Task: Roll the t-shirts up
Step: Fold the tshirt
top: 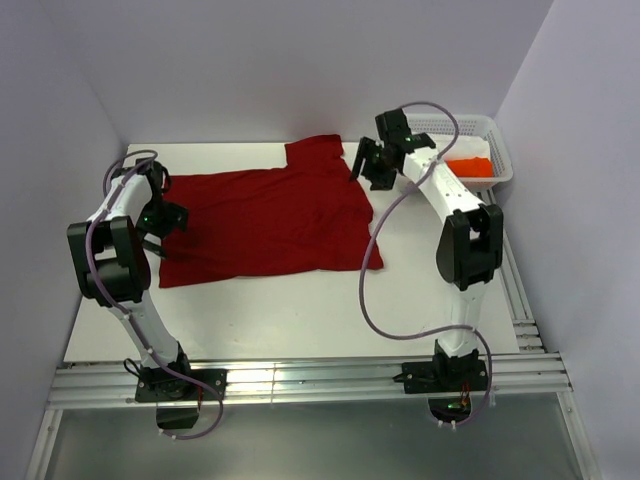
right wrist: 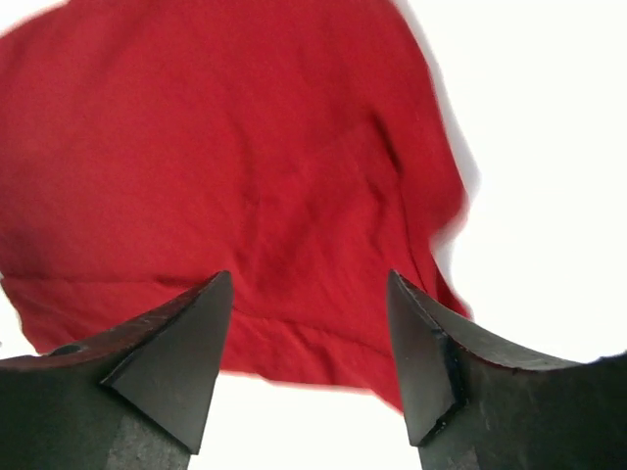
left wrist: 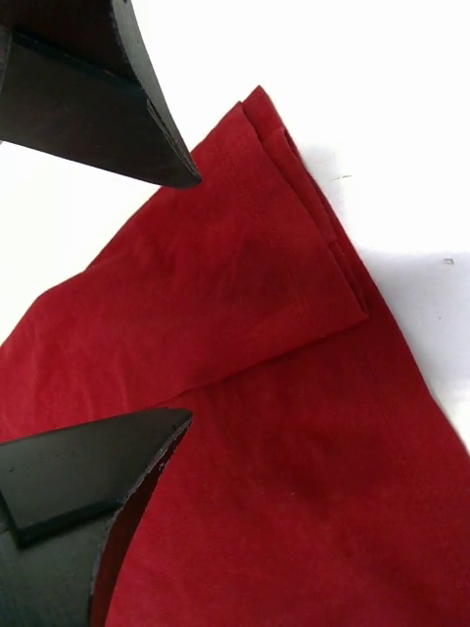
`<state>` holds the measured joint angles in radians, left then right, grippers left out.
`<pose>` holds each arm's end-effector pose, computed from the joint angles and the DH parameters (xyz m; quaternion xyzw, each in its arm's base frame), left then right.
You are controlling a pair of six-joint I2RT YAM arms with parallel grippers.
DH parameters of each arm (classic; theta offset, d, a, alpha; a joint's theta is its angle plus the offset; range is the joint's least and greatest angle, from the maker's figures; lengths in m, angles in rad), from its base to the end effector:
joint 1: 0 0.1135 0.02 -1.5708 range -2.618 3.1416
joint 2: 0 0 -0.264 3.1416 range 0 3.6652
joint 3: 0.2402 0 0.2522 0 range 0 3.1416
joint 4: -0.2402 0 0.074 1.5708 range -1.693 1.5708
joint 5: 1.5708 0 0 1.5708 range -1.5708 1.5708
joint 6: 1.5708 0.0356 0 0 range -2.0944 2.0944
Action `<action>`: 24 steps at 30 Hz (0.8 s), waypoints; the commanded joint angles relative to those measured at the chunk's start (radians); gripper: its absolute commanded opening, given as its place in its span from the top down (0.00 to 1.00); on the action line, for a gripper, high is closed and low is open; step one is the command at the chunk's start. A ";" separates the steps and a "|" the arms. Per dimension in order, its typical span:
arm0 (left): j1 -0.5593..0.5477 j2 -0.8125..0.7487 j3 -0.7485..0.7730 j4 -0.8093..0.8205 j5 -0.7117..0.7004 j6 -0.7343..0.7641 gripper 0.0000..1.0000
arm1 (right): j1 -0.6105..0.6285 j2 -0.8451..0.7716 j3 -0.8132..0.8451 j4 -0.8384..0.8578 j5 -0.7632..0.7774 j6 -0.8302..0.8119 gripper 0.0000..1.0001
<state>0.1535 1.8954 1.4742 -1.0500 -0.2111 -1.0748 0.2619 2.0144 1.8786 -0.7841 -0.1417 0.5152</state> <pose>0.3577 0.0629 0.2100 -0.5766 0.8087 0.0722 0.0911 0.4337 0.1215 0.2913 0.0969 0.9404 0.1829 0.2698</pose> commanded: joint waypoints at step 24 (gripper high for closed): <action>0.118 -0.239 -0.339 0.150 -0.010 0.309 0.01 | -0.015 -0.367 -0.855 0.279 -0.042 -0.029 0.42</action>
<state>0.2485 1.6672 1.1435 -0.9340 -0.2237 -0.8124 0.2508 1.6295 1.0077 -0.5430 -0.2188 0.5072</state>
